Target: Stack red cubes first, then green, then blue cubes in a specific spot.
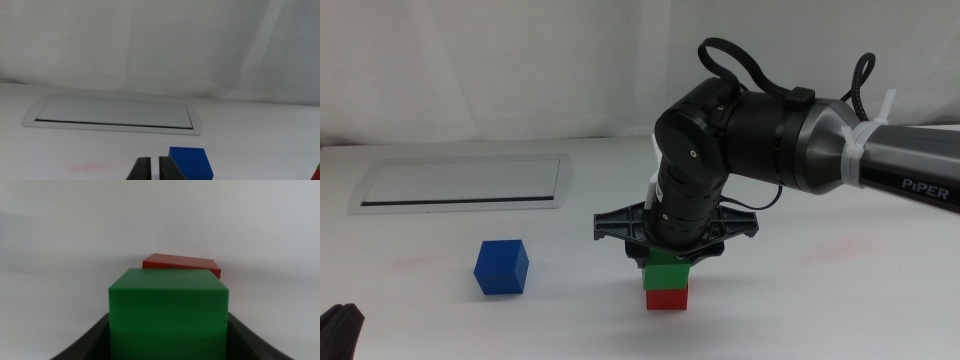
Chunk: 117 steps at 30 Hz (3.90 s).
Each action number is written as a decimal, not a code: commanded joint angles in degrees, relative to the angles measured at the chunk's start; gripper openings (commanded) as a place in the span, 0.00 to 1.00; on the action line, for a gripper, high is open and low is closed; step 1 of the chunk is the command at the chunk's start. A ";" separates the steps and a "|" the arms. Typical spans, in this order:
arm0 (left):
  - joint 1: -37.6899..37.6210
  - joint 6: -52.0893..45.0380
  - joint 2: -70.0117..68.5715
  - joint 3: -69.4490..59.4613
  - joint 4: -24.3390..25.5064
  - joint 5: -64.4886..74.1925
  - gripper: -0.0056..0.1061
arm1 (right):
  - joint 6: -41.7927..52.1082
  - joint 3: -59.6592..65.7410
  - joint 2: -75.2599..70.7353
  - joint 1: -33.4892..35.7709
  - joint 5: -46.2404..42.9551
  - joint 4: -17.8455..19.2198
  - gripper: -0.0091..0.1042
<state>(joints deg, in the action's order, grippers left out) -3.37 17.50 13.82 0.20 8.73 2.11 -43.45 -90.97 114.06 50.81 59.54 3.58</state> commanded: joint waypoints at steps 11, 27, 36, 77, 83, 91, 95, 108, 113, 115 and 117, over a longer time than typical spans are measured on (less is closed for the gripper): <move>0.02 0.06 -0.37 -2.25 -0.15 -0.22 0.02 | 0.63 0.24 0.84 0.09 -0.91 3.19 0.99; 0.02 0.06 -0.37 -2.25 -0.15 -0.22 0.02 | 19.14 0.21 -14.60 -1.60 -8.88 4.09 0.99; 0.02 0.06 -0.37 -2.25 -0.15 -0.22 0.02 | 35.09 0.21 -21.69 -19.76 -6.34 1.12 0.96; 0.02 0.27 -0.37 -2.25 -0.23 -0.65 0.02 | 53.96 76.12 -105.46 -53.02 -37.46 -16.24 0.06; 0.02 0.51 -0.37 -2.25 -0.23 -0.55 0.02 | 53.96 87.53 -105.21 -53.02 -50.46 -16.24 0.06; 0.02 3.01 -0.37 -2.25 -0.23 -3.69 0.02 | 53.96 93.06 -105.21 -53.02 -53.90 -16.55 0.06; 0.02 6.91 -0.37 -2.25 -0.60 -6.64 0.02 | 53.96 93.06 -105.21 -53.02 -55.58 -16.67 0.06; 0.02 17.64 -0.25 10.75 7.44 -2.44 0.02 | 53.96 93.06 -105.21 -53.02 -56.30 -16.67 0.06; 0.02 13.93 3.13 20.06 7.34 10.44 0.02 | 53.96 93.06 -105.21 -53.02 -56.41 -16.67 0.06; 0.02 10.79 5.58 23.37 7.34 15.51 0.02 | 53.96 93.06 -105.21 -53.02 -56.52 -16.67 0.06; 0.02 8.35 8.67 26.76 6.86 19.01 0.02 | 53.96 93.06 -105.21 -53.02 -56.52 -16.67 0.06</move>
<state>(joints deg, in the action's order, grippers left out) -3.37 28.24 20.43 24.75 16.04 16.82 9.94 -0.28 8.91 -2.20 3.81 -13.01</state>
